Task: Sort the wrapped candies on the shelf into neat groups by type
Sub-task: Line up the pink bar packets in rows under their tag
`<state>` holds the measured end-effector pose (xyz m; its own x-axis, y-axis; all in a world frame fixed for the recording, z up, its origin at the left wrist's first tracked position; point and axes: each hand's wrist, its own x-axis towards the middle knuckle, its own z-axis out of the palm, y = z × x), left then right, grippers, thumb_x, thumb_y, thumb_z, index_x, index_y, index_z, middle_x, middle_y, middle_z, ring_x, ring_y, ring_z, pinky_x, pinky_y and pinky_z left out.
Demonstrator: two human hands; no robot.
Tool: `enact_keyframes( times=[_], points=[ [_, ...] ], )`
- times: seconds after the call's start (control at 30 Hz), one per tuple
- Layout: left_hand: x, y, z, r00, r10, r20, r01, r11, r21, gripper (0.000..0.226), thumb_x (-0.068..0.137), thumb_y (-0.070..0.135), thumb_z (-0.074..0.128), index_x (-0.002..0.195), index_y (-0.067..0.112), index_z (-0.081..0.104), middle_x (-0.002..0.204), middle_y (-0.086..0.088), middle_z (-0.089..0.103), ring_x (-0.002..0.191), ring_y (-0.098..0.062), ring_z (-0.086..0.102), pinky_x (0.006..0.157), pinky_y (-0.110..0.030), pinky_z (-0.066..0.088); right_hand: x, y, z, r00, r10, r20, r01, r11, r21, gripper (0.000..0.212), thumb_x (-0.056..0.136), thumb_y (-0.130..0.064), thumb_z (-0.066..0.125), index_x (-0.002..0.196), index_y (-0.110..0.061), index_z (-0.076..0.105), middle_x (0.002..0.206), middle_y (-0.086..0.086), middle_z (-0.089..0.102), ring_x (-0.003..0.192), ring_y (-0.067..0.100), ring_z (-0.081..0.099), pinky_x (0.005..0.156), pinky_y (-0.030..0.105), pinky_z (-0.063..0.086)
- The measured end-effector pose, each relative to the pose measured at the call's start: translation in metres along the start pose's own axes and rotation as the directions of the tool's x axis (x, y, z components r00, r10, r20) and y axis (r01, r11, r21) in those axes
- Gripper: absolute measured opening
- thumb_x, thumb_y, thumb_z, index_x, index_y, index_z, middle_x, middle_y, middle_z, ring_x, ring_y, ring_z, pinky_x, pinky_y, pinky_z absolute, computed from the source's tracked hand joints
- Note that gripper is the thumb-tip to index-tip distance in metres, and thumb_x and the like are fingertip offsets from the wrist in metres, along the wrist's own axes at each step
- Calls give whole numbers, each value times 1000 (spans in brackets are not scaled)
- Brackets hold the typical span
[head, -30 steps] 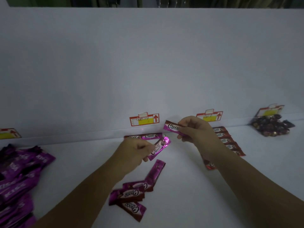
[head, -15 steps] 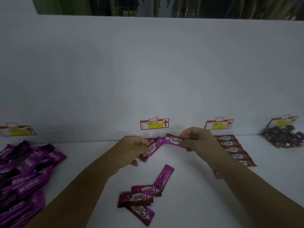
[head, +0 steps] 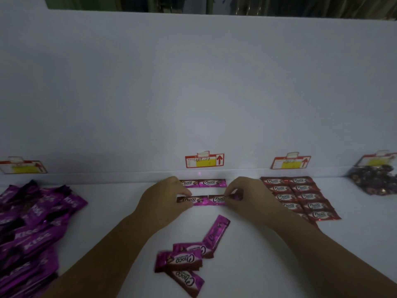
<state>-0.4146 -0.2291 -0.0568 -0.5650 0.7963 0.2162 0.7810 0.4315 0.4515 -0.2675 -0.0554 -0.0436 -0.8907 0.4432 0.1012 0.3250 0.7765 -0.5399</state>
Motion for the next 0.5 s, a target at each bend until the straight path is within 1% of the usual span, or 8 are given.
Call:
enact_keyframes(
  times=[0.07,0.13,0.17,0.23,0.3,0.33,0.4,0.5],
  points=[
    [0,-1,3,1000,17,8,-18,999,35,19,82,36,65,96,26,73,90,7,60,78,-8,54,68,-24,45,0,1,-1,999,0,35,1,1000,-17,13,77,-20,71,90,-21,71,89,-11,57,81,5,56,74,12,41],
    [1,-4,4,999,10,-31,-9,999,41,18,84,35,63,95,25,74,90,6,60,76,-7,52,67,-23,41,1,3,-1,1000,-5,29,6,999,-46,15,77,-21,72,92,-21,73,87,-11,59,79,4,57,75,11,42],
    [1,-5,5,999,0,-47,2,999,44,19,85,34,62,97,25,73,91,7,60,77,-7,51,67,-21,39,1,4,-1,1000,-15,2,15,998,-59,15,77,-22,71,92,-22,73,87,-10,62,77,3,57,74,11,42],
    [1,-7,8,998,-12,-67,15,999,46,20,86,34,61,98,24,73,93,7,60,78,-7,51,67,-20,36,2,6,-1,995,-53,-87,48,997,-56,13,77,-23,71,90,-23,74,89,-9,67,74,3,57,74,15,44],
    [1,-7,10,996,-13,-85,17,999,42,20,86,34,61,98,24,73,93,7,60,80,-9,53,68,-21,39,4,7,2,979,-102,-174,96,994,-46,12,77,-21,71,89,-22,74,90,-8,69,75,3,58,75,18,46],
    [1,-7,10,996,-12,-90,16,999,44,20,86,34,61,99,24,73,93,6,60,81,-9,54,69,-22,41,5,7,6,971,-127,-201,118,992,-52,12,77,-20,71,89,-21,74,91,-8,69,79,5,58,77,17,45],
    [2,-7,12,995,-10,-96,15,999,47,21,87,35,60,100,25,72,94,7,60,82,-8,53,70,-21,39,8,6,14,961,-177,-214,159,983,-96,13,78,-19,71,91,-19,74,96,-6,70,89,11,59,82,17,39],
    [3,-8,14,993,-13,-118,18,999,36,20,87,35,60,99,25,72,92,9,58,78,-5,49,69,-18,36,11,5,23,949,-245,-199,216,964,-157,11,75,-18,75,86,-18,76,94,-4,71,90,18,60,82,20,38]
  ],
)
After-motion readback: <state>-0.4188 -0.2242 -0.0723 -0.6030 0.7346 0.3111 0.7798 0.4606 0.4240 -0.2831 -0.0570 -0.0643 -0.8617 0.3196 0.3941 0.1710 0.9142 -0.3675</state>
